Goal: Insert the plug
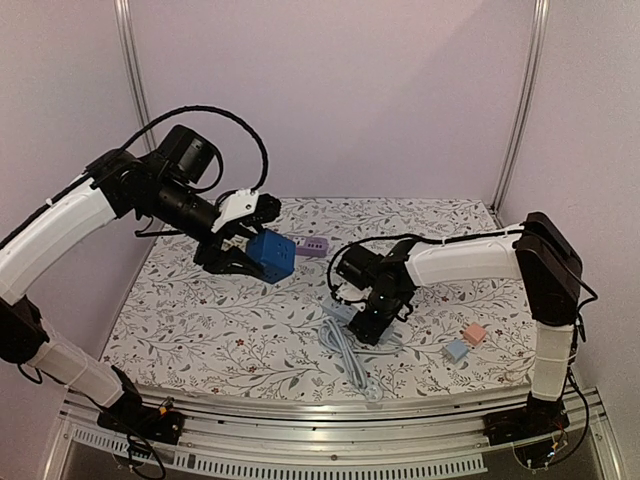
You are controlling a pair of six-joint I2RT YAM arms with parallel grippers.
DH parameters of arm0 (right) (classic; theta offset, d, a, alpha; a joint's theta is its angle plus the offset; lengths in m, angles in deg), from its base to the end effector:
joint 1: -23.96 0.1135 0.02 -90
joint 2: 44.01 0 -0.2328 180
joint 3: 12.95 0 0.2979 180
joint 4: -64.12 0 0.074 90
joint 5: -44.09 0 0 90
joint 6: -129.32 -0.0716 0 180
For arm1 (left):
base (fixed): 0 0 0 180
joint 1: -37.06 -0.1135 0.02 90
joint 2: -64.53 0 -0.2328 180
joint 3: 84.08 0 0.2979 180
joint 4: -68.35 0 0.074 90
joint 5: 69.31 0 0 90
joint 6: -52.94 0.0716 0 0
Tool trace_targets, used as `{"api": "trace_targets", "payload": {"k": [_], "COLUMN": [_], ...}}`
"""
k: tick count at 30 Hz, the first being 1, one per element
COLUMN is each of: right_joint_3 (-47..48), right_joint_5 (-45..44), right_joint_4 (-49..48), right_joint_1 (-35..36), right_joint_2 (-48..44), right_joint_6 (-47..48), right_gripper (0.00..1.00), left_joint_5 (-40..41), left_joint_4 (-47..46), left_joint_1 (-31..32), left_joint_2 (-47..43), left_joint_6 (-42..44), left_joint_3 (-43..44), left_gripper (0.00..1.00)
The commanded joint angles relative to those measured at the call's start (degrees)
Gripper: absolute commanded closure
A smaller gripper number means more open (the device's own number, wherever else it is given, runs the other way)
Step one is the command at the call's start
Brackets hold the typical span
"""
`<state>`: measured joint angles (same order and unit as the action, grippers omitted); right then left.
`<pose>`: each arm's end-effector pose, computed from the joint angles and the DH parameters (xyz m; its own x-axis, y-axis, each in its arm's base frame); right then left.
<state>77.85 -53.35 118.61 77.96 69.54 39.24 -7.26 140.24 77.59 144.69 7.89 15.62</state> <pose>0.2542 0.3341 0.0703 -0.5744 -0.7882 -0.2210 -0.7846 0.6071 -0.1260 0.2403 -0.2496 0.3338 0.1334 0.7070 -0.6945 0.9854 -0.0200 0.1689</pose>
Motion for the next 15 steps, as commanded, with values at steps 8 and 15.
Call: {"api": "trace_targets", "payload": {"k": [8, 15], "right_joint_3": [2.0, 4.6], "right_joint_5": [1.6, 2.3], "right_joint_4": [-0.9, -1.4], "right_joint_1": [-1.9, -3.2], "right_joint_2": [3.7, 4.4], "right_joint_6": [1.5, 10.5], "right_gripper": [0.64, 0.91], "left_joint_5": [-2.1, -4.3], "left_joint_4": [-1.8, -0.6], "left_joint_1": [-0.6, -0.6], "left_joint_2": [-3.8, -4.4], "left_joint_6": [-2.2, -1.3], "left_joint_3": [-1.7, -2.1], "left_gripper": [1.0, 1.0]}}
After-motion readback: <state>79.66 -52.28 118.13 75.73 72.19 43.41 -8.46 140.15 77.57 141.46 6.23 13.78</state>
